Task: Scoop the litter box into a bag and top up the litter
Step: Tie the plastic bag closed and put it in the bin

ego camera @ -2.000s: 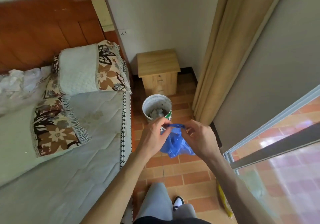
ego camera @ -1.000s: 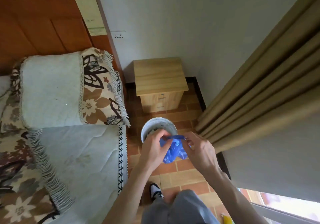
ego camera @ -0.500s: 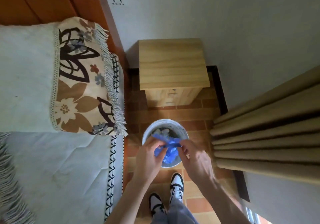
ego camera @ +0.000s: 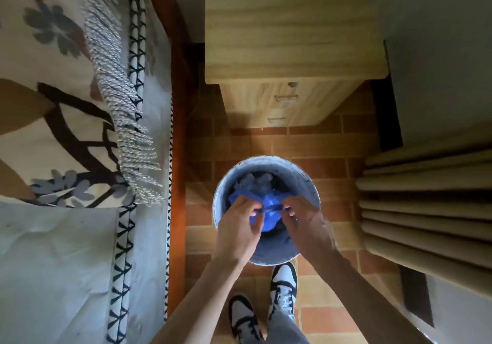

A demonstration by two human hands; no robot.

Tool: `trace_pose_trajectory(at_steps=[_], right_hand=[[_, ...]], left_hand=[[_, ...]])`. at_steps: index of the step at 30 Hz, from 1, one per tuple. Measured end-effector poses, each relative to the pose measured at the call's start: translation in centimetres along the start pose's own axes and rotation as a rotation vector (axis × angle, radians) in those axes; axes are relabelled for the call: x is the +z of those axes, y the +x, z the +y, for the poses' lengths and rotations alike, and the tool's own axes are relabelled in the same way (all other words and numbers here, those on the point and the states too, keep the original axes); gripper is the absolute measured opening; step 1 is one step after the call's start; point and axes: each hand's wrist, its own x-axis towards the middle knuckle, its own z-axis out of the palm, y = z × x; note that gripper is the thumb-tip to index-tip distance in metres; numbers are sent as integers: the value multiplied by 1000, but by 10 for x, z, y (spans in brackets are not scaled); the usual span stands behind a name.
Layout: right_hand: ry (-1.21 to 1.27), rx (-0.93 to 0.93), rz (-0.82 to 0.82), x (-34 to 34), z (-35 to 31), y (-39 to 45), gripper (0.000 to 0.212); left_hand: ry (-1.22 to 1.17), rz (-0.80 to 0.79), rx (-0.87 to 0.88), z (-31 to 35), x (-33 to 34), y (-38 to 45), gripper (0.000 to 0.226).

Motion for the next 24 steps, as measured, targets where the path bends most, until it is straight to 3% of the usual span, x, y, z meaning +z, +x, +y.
trace_pose_trajectory(at_steps=[9,16,20,24], right_hand=[[-113,5,-161,57,34,58,17],[-62,-33,-275,52,30,58,11],[71,-31,-231,28,18,41,18],[6,-14,-108,-3,-3,5,25]], left_hand=[[132,-106,-106,-51,33,50,7],[163,-148,-148,-47,14,47,10],[147,-113,-119,-26,-7,33,21],[158,-45,-20,5,-34,8,29]])
